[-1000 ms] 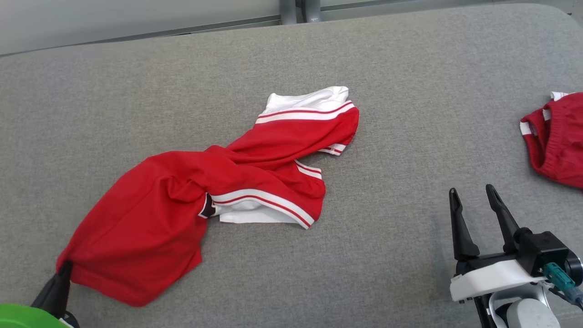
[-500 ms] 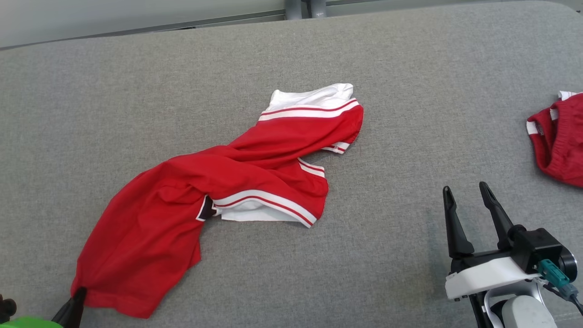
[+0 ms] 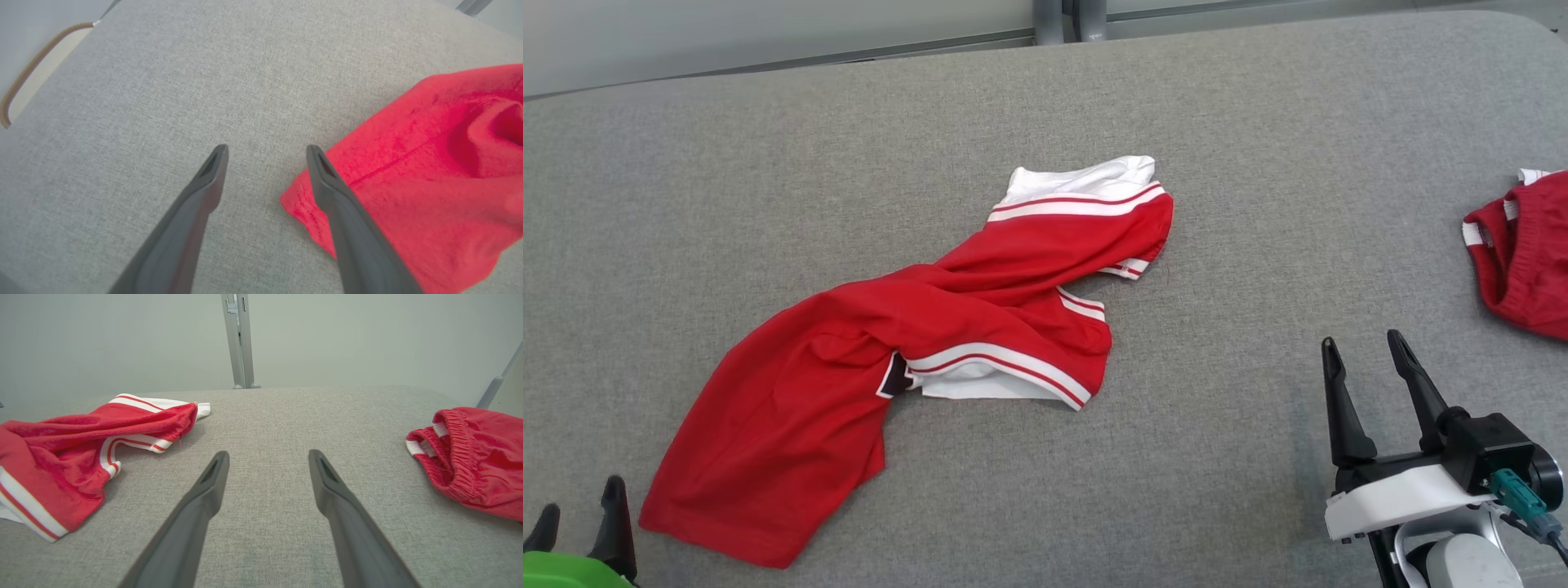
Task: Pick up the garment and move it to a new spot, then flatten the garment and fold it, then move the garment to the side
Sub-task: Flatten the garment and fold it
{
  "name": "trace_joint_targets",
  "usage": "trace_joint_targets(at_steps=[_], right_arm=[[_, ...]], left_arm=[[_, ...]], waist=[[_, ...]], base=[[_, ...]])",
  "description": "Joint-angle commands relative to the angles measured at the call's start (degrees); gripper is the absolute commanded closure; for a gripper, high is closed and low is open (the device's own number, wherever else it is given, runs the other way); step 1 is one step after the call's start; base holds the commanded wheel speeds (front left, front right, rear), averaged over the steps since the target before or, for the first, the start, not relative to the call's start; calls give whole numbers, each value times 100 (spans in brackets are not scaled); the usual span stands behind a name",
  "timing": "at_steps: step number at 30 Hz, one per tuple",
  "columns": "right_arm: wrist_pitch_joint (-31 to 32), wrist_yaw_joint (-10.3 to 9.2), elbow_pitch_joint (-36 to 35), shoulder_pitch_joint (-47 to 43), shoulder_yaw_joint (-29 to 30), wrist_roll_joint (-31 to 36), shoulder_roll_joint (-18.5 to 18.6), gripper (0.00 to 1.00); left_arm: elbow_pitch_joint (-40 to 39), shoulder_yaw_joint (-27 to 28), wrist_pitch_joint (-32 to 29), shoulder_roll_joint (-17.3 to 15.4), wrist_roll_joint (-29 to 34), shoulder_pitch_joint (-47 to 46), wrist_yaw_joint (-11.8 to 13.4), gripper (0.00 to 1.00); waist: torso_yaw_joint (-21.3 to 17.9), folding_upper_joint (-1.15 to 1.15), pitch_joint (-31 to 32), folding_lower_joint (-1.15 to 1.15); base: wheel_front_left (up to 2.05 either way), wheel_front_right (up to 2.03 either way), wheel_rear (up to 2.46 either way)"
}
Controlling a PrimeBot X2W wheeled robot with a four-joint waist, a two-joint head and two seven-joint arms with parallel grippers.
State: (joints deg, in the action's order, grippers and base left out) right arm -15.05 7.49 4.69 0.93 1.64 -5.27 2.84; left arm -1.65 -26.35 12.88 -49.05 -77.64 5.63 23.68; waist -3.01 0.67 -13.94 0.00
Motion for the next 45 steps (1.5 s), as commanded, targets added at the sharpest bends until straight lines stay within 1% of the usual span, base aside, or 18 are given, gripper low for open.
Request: trace_joint_targets(at_steps=[1,3,4,7,8,9,11,12,16,19,22,27,35,39,42,43,44,45], right_arm=[[-16,1,-25,-36,0,63,12,0],[-16,1,-27,-22,-13,69,15,0],[-16,1,-27,-22,-13,69,15,0],[-16,1,-37,30,-32,55,12,0],[-16,1,-31,42,-48,55,13,0],[-16,1,-4,88,-102,45,12,0],[-17,1,21,154,-142,-16,14,0],[-16,1,29,180,-161,-38,14,0],[-17,1,50,229,-208,-159,16,0],[-16,1,70,277,-239,-242,9,0],[-17,1,77,307,-263,-344,15,0],[-17,0,89,243,-232,-453,11,0],[-16,1,75,118,-128,-525,9,0],[-17,1,73,265,-184,-570,10,0],[-16,1,76,335,-215,-581,11,0],[-17,1,79,352,-224,-583,11,0],[-17,1,81,371,-232,-585,11,0],[-16,1,81,384,-238,-583,12,0]], left_arm=[[-378,60,76,-178,245,57,316,0],[-906,7,85,-370,516,75,596,0],[-906,7,85,-370,516,75,596,0],[-1912,-203,-30,-523,901,-200,720,0],[-2175,-343,-151,-569,1049,-346,727,0],[-2584,-856,-576,-538,1423,-727,607,0],[-2682,-1416,-1083,-258,1735,-1211,408,0],[-2594,-1705,-1358,-188,1999,-1497,323,0],[-1990,-2625,-2186,825,2453,-2439,-26,0],[-1234,-2946,-2582,1374,2644,-3038,-197,0],[-573,-3114,-2812,1888,2543,-3361,-378,0],[121,-3198,-2937,2044,2559,-3531,-459,0],[247,-3125,-2857,1773,2546,-3370,-424,0],[387,-3092,-2846,1921,2533,-3533,-468,0],[555,-3000,-2742,2149,2425,-3637,-517,0],[609,-2953,-2642,2222,2437,-3708,-551,16],[689,-2911,-2575,2276,2449,-3767,-550,54],[750,-2879,-2529,2339,2429,-3798,-580,100]], waist=[[14,-67,-2,0],[6,-67,-13,0],[6,-67,-13,0],[-13,-67,-51,0],[-27,-67,-67,0],[-85,-67,-98,0],[-166,-67,-120,0],[-216,-67,-131,0],[-412,-67,-173,0],[-588,-67,-234,0],[-804,-67,-291,0],[-1163,-67,-301,0],[-1296,-67,-319,0],[-1270,-67,-359,0],[-1271,-67,-386,0],[-1277,-67,-393,0],[-1283,-67,-397,0],[-1291,-67,-400,0]], base=[[0,0,0],[0,0,0],[0,0,0],[0,0,0],[0,0,0],[0,0,0],[0,0,0],[0,0,0],[0,0,0],[0,0,0],[0,0,0],[0,0,0],[0,0,0],[0,0,0],[0,0,0],[0,0,0],[0,0,0],[0,0,0]])
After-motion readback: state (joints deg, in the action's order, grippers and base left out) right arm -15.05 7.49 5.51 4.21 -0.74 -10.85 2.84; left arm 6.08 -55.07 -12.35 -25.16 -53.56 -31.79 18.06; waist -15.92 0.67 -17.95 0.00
